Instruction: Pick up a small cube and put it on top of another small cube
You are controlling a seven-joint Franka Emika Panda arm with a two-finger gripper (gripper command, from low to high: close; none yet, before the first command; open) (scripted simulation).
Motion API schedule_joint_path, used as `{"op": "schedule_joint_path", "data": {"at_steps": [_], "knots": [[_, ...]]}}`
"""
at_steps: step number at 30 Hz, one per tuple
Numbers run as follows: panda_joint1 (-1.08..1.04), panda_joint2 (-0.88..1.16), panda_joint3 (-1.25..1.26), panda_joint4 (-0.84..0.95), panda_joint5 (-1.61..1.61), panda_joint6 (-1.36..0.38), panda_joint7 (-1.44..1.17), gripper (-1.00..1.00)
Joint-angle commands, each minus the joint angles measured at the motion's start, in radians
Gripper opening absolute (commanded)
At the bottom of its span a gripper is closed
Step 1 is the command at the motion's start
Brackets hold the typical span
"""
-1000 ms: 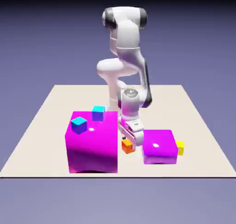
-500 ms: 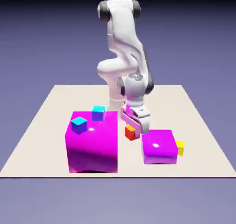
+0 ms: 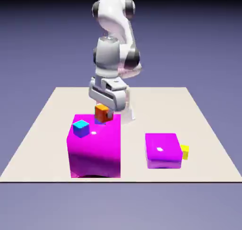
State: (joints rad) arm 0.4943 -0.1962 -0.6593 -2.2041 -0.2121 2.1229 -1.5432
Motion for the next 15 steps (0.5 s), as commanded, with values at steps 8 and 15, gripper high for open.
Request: {"op": "schedule_joint_path", "data": {"at_steps": [8,15], "knots": [[-0.093,0.056,-0.039,0.051,0.1,-0.063,-0.253,-1.0],[-0.097,0.103,-0.048,-0.007,0.13,0.033,-0.276,1.0]]}}
